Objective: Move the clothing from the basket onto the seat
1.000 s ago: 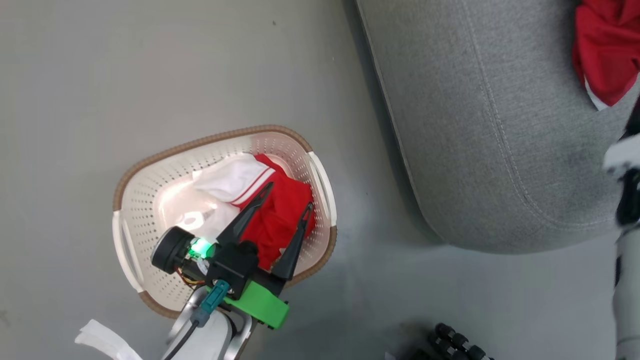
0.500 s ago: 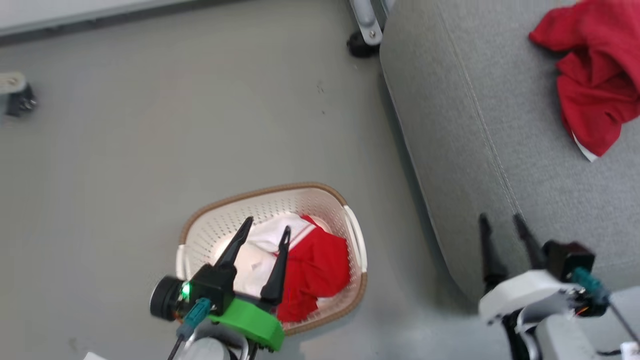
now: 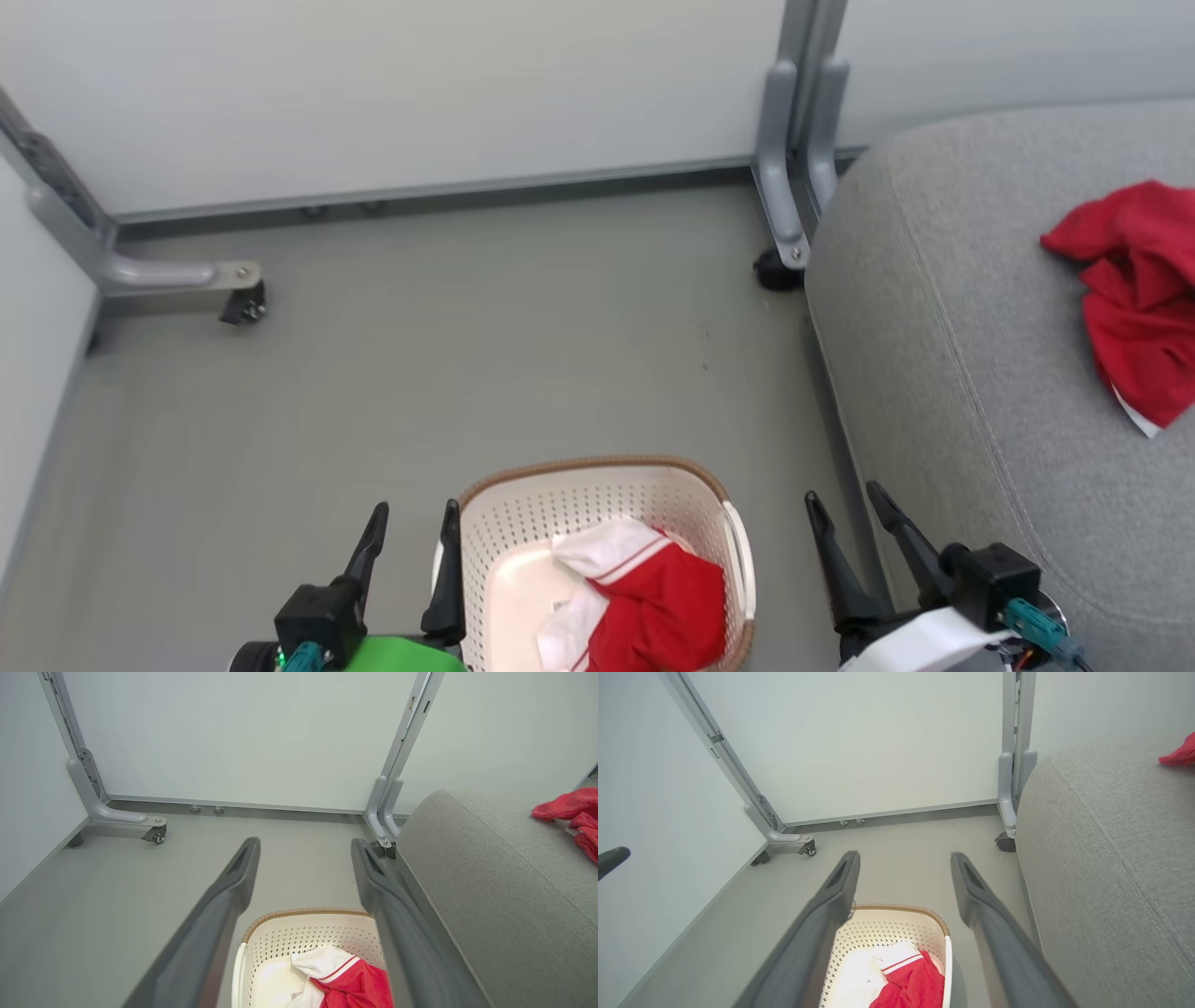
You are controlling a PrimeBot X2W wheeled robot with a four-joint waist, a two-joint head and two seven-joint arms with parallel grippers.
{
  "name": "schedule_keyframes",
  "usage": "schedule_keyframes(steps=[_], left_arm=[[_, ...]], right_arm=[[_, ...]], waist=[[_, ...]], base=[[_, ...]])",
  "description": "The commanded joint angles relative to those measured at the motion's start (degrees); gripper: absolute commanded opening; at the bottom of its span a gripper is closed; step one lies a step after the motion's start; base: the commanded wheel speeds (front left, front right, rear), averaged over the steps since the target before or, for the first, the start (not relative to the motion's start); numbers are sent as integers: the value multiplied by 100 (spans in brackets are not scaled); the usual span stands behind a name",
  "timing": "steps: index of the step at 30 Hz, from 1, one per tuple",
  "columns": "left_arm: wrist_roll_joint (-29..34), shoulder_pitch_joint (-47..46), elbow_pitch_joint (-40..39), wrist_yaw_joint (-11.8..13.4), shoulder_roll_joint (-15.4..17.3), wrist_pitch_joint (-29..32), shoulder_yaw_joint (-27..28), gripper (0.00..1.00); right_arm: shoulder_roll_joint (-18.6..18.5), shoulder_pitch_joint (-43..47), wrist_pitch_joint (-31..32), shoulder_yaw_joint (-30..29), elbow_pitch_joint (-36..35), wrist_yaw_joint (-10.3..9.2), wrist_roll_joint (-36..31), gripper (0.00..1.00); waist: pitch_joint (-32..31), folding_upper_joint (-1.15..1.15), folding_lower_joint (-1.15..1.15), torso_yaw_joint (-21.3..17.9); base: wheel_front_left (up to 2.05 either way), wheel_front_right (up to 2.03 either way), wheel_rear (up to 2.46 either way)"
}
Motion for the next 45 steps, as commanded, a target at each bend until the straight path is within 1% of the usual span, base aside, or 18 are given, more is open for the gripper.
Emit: schedule_keyframes(steps=[1, 3, 9, 19, 28, 35, 45], left_arm=[[-23, 153, -92, 25, 9, 5, 36, 100], [-11, 284, -256, 25, 9, 4, 82, 100], [291, 615, -714, -67, 9, 5, 164, 100], [421, 1189, -860, 0, 9, 5, 353, 100], [494, 1350, -903, -26, 9, 5, 346, 100], [557, 1318, -852, -49, 8, 5, 314, 100], [560, 1287, -752, -74, 8, 5, 335, 100]], right_arm=[[-31, 170, -16, -47, -93, -8, -3, 100], [-41, 309, -16, -137, -265, -8, 13, 100], [-27, 667, -16, -418, -703, -7, -110, 100], [27, 1015, -17, -506, -765, -7, -104, 100], [-15, 1139, -17, -538, -804, -7, -207, 100], [-14, 1174, -17, -612, -800, -7, -195, 100], [-30, 1165, -17, -571, -745, -7, -166, 100]], waist=[[-586, 0, 1, 462], [-679, 0, 1, 468], [-954, 0, 1, 411], [-1433, 0, 1, 157], [-1527, 0, 1, 108], [-1526, 0, 1, 94], [-1518, 0, 1, 94]], base=[[0, 0, 0], [0, 0, 0], [0, 0, 0], [0, 0, 0], [0, 0, 0], [0, 0, 0], [0, 0, 0]])
